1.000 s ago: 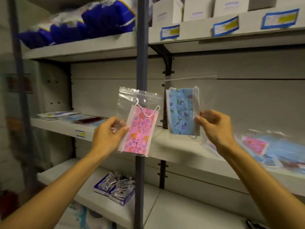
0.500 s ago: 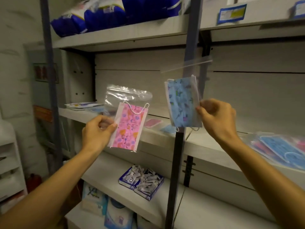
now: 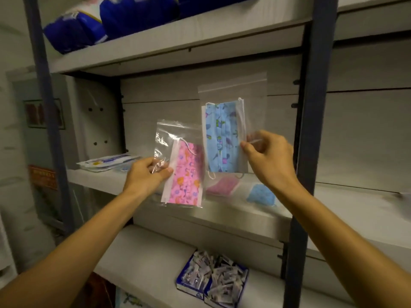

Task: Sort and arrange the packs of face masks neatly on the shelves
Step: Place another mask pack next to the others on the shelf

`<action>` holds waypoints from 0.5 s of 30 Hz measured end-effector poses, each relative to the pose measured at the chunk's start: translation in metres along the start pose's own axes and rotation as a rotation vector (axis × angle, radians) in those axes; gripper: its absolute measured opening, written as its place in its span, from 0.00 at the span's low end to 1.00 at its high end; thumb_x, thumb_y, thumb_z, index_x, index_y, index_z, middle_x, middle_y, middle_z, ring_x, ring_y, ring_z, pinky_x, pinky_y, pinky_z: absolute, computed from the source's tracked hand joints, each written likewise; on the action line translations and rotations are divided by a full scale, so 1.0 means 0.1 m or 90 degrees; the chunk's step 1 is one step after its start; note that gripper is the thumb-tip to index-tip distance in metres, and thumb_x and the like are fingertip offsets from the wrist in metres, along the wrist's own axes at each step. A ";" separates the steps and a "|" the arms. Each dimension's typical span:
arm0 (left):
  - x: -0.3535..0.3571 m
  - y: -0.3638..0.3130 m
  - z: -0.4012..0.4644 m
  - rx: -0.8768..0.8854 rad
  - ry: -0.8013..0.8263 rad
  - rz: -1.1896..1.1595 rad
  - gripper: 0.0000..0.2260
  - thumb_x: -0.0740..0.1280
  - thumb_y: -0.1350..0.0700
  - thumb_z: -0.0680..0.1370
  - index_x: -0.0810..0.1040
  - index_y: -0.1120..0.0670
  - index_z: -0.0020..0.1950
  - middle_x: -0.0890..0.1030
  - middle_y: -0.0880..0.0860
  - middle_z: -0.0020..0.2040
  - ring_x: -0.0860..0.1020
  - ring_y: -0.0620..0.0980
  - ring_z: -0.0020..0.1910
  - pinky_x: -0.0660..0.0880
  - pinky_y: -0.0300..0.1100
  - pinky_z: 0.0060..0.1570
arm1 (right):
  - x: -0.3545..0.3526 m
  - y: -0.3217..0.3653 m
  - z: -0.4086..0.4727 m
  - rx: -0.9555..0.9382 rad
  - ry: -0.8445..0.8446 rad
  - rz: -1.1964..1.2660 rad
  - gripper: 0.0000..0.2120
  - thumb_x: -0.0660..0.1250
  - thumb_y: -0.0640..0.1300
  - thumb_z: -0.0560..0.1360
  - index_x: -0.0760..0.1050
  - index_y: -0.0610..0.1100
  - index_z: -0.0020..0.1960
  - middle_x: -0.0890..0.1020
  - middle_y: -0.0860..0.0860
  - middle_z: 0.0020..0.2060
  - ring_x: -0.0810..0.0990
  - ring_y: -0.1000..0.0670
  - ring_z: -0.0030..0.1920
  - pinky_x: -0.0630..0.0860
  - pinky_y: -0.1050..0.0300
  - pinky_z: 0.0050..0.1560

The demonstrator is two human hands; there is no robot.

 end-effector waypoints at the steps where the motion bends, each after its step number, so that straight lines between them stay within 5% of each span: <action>1: 0.03 0.02 0.10 -0.003 0.021 -0.001 0.06 0.74 0.60 0.72 0.78 0.53 0.42 0.82 0.54 0.46 0.81 0.54 0.49 0.77 0.51 0.55 | 0.10 -0.01 0.07 0.014 0.002 0.022 0.02 0.68 0.46 0.77 0.78 0.50 0.46 0.80 0.57 0.35 0.80 0.59 0.39 0.77 0.64 0.40; 5: 0.16 0.10 0.41 -0.022 0.069 -0.054 0.08 0.73 0.62 0.72 0.77 0.50 0.41 0.83 0.53 0.46 0.81 0.53 0.50 0.77 0.49 0.57 | 0.46 -0.09 0.30 0.076 -0.020 0.105 0.03 0.67 0.46 0.77 0.77 0.51 0.45 0.83 0.51 0.39 0.82 0.53 0.43 0.79 0.59 0.42; 8: 0.27 0.17 0.62 -0.062 0.120 -0.090 0.07 0.72 0.63 0.73 0.77 0.52 0.41 0.82 0.54 0.45 0.80 0.51 0.45 0.78 0.43 0.49 | 0.62 -0.20 0.40 0.122 -0.034 0.115 0.06 0.68 0.45 0.77 0.76 0.53 0.42 0.83 0.49 0.41 0.83 0.49 0.45 0.80 0.52 0.47; 15: 0.78 0.39 1.12 -0.082 0.222 -0.113 0.06 0.73 0.63 0.72 0.80 0.62 0.46 0.79 0.55 0.37 0.75 0.48 0.32 0.72 0.36 0.30 | 0.70 -0.40 0.53 0.234 -0.099 0.153 0.02 0.68 0.43 0.77 0.76 0.47 0.49 0.81 0.52 0.42 0.81 0.55 0.41 0.77 0.61 0.44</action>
Point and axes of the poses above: each hand's wrist, its own z-axis towards the middle knuckle, its own x-axis out of the palm, y = z × x, the point moved 1 cm from there along z, towards the middle knuckle
